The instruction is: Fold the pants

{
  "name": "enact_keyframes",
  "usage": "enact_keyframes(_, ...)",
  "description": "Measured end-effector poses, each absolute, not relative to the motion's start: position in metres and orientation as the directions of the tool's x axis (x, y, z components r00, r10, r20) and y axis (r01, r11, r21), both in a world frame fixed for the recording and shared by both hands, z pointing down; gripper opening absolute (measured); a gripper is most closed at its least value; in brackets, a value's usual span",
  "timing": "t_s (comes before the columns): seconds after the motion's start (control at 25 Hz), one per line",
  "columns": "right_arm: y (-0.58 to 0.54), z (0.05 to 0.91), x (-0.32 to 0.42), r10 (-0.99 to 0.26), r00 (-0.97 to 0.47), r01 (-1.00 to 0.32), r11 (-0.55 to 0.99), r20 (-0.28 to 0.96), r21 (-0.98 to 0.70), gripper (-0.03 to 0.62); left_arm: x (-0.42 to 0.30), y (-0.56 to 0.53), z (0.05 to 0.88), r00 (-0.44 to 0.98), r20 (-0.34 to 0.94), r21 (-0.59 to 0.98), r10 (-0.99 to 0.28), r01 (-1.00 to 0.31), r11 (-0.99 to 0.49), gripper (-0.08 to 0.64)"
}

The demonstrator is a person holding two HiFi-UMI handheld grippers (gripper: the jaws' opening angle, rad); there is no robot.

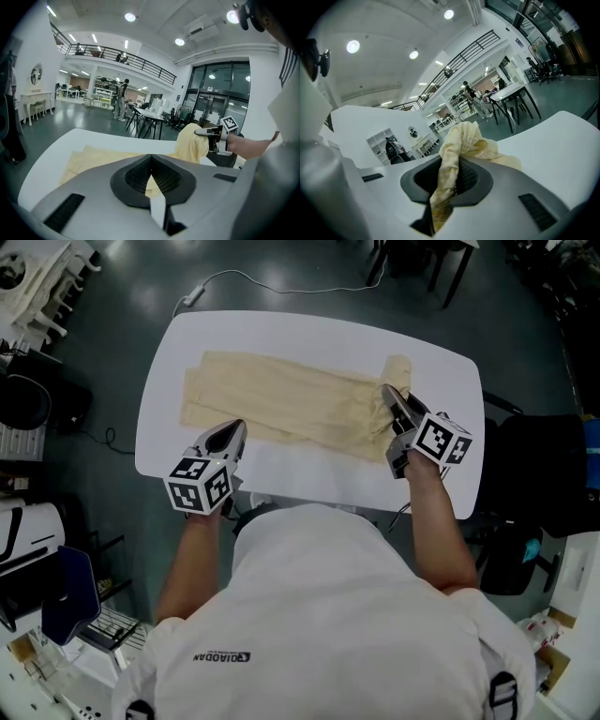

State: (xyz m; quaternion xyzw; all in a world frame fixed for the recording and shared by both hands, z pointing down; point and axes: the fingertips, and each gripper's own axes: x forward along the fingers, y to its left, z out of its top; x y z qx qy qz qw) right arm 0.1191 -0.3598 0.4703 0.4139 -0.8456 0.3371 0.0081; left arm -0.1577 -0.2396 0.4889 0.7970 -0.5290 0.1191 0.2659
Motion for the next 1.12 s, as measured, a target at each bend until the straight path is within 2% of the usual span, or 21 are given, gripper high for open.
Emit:
enact_keyframes(0.36,-0.363,0.455,0.032,-0.659,-0.696,-0.681,0.478,0.286,-0.555,0.067,-0.227,-0.230,0.496,0.382,0.476,0.312,-0.792,-0.915,-0.254,0.026)
enact_keyframes(1.12,-0.360,0.449,-0.125,-0.647,-0.704,-0.686,0.513,0.293,-0.515,0.067,-0.348,-0.213,0.500,0.401,0.460,0.319,-0.792,-0.907,-0.274,0.026)
